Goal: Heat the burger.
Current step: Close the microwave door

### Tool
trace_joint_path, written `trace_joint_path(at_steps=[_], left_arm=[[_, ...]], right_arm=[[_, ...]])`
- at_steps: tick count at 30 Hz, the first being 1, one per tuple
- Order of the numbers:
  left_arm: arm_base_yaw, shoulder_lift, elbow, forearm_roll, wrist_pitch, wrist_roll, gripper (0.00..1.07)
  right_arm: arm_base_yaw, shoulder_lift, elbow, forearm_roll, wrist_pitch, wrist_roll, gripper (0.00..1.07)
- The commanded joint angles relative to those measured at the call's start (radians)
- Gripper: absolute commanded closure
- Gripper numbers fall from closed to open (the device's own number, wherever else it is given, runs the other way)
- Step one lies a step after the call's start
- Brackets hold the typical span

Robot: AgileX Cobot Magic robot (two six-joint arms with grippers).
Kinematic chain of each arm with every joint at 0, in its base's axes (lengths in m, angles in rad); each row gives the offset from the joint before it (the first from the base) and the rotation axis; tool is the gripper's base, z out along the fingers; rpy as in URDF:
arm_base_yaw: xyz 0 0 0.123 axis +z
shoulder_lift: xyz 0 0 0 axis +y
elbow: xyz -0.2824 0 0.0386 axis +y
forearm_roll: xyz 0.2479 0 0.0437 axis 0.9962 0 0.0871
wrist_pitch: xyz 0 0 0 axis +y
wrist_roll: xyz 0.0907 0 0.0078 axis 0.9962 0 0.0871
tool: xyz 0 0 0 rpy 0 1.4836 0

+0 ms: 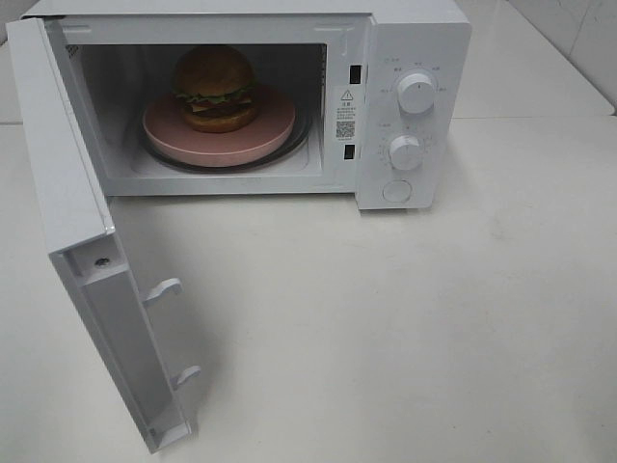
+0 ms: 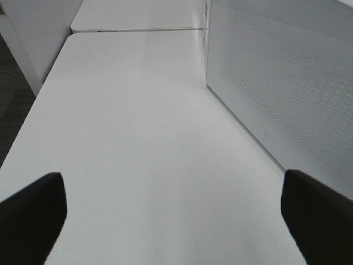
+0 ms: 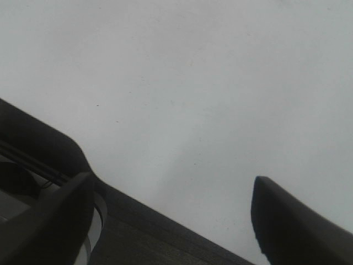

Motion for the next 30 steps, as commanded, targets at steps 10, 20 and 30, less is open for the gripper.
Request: trace_joint_path(at_steps=[10,20,30], left_arm=[[-0.002,-0.02,0.002,0.006,-0.011,0.002,0.09],[-0.002,-0.02,0.002,0.006,-0.011,0.002,0.09],[-0.002,-0.02,0.002,0.006,-0.011,0.002,0.09]], right_arm=[[-0.309,-0.344,0.08,0.076,0.05,-0.053,0.31],[-0.486,-0.585,0.15,0.124,0.035,-0.119,0.29],[-0.583,-0.772,0.172,0.147,0.0,-0.111,0.31]])
